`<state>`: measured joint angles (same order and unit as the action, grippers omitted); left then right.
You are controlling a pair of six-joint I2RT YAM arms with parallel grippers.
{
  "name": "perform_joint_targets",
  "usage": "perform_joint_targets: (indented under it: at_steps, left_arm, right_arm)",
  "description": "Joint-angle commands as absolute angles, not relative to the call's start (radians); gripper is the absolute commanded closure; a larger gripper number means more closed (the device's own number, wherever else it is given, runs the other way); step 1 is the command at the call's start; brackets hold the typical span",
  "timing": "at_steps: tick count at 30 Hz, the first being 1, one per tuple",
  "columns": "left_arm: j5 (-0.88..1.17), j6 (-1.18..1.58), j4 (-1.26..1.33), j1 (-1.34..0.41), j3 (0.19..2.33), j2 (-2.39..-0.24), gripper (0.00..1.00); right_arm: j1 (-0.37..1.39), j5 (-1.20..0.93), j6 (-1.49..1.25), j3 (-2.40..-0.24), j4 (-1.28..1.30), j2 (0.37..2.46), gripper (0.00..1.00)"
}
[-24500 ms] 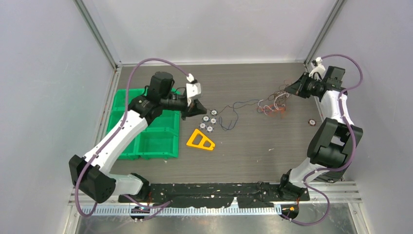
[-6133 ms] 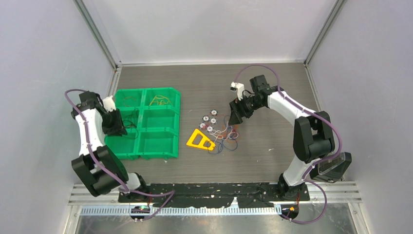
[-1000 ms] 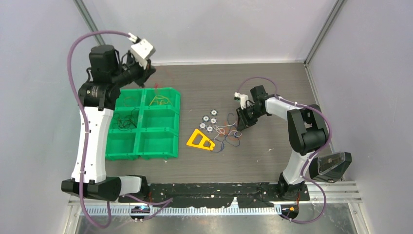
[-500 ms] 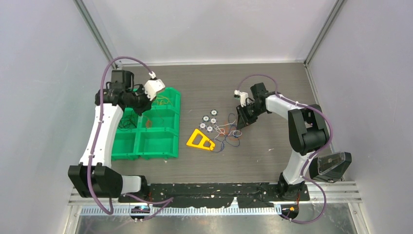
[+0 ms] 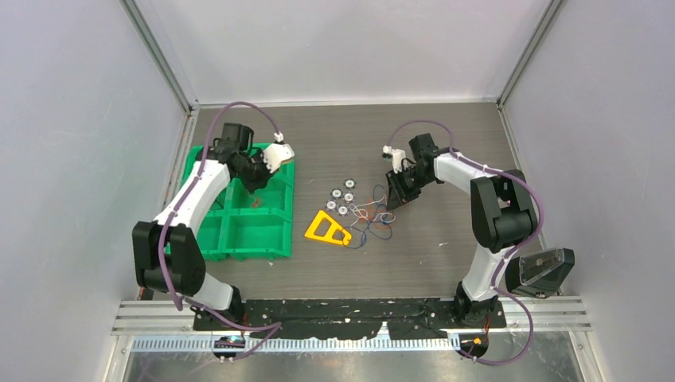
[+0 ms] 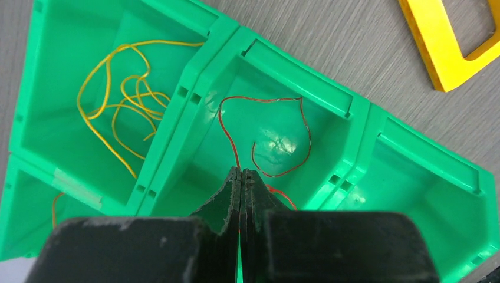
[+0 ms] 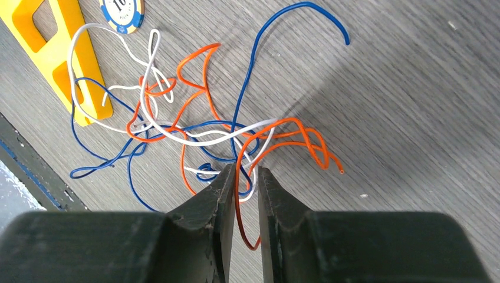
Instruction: Untangle the cables
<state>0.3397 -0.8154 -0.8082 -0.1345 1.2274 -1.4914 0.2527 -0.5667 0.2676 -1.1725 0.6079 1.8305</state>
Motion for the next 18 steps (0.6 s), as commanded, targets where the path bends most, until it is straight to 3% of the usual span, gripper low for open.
perform_joint_targets:
  at_steps: [1, 4, 5, 6, 7, 9, 12, 15, 17, 18]
  left_arm:
    - [0.305, -0.846, -0.722, -0.127, 1.182, -1.495, 1.00]
    - [0.323, -0.879, -0.745, -0.093, 1.140, -1.459, 0.97]
    - [0.330, -0.886, -0.765, -0.087, 1.141, -1.449, 0.82]
    - [0.338, -0.893, -0.794, -0.086, 1.150, -1.438, 0.57]
    - [0.359, -0.898, -0.834, -0.086, 1.168, -1.430, 0.44]
    - [0.415, -0.871, -0.889, -0.086, 1.214, -1.399, 0.30]
    - [0.541, -0.804, -0.893, -0.091, 1.277, -1.347, 0.20]
    - [0.581, -0.714, -0.841, -0.134, 1.308, -1.335, 0.17]
    - [0.584, -0.677, -0.816, -0.191, 1.319, -1.348, 0.16]
    - [0.588, -0.662, -0.802, -0.219, 1.323, -1.356, 0.16]
  right_arm:
    - [0.249, -0.571, 0.269, -1.214, 0.621, 1.815, 0.75]
    - [0.249, -0.577, 0.279, -1.203, 0.625, 1.795, 0.74]
    - [0.249, -0.584, 0.280, -1.199, 0.624, 1.793, 0.73]
    - [0.248, -0.588, 0.279, -1.196, 0.624, 1.792, 0.71]
    - [0.248, -0.596, 0.280, -1.194, 0.624, 1.791, 0.68]
    - [0.249, -0.606, 0.278, -1.194, 0.622, 1.795, 0.60]
    - [0.251, -0.624, 0.259, -1.203, 0.601, 1.809, 0.57]
    - [0.259, -0.630, 0.246, -1.220, 0.587, 1.838, 0.59]
    - [0.261, -0.636, 0.263, -1.237, 0.591, 1.845, 0.76]
    - [0.261, -0.648, 0.273, -1.248, 0.601, 1.841, 0.90]
